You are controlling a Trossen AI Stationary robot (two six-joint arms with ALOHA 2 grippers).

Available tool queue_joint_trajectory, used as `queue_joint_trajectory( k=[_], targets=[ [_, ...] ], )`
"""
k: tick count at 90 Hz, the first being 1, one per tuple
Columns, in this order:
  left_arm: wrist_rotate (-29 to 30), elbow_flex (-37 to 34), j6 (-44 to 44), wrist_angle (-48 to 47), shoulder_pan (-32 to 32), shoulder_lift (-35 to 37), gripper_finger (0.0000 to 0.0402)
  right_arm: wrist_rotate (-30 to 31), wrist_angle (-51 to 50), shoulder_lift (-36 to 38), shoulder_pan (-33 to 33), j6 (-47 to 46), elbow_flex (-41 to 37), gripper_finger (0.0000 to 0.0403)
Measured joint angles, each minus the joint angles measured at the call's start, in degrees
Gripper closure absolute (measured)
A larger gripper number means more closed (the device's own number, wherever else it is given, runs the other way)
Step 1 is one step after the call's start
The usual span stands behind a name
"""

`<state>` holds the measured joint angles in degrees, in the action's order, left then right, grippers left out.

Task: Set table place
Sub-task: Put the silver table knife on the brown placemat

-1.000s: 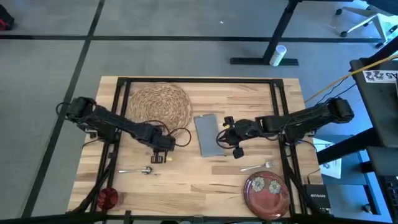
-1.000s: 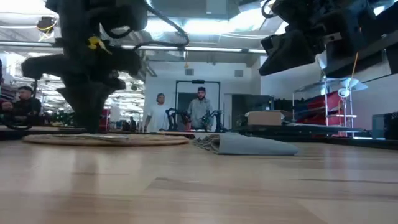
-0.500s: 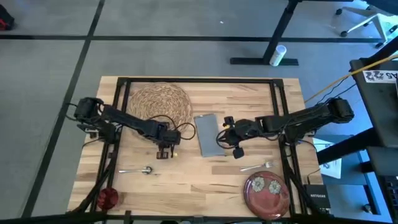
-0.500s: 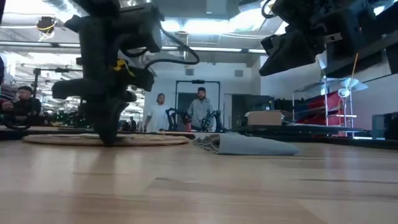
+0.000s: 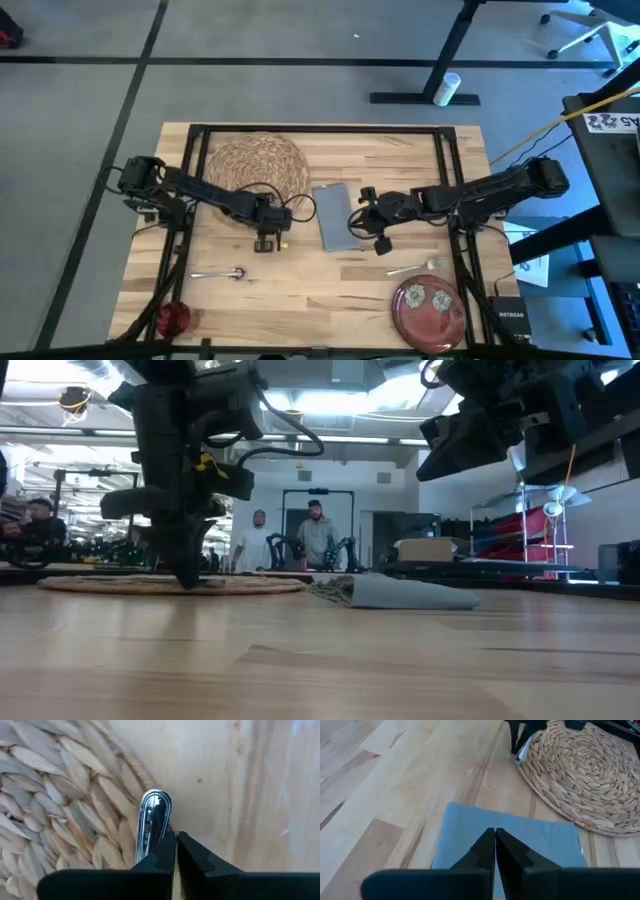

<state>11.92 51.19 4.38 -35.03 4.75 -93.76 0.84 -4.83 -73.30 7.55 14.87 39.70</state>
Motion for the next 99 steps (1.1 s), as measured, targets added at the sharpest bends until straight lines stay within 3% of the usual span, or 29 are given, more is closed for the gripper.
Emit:
queue_joint_trajectory(
  k=[59,99],
  targets=[
    [1.7,2.8,-0.4,1.1,-2.3,0.0,0.0402,0.0,0.0,0.0,0.0,0.0,0.0,0.0403],
    [-3.0,4.0,-1.6,0.5,-3.9,0.0,0.0402,-0.5,0.5,-4.0,0.0,0.0,0.0,0.0403]
  ],
)
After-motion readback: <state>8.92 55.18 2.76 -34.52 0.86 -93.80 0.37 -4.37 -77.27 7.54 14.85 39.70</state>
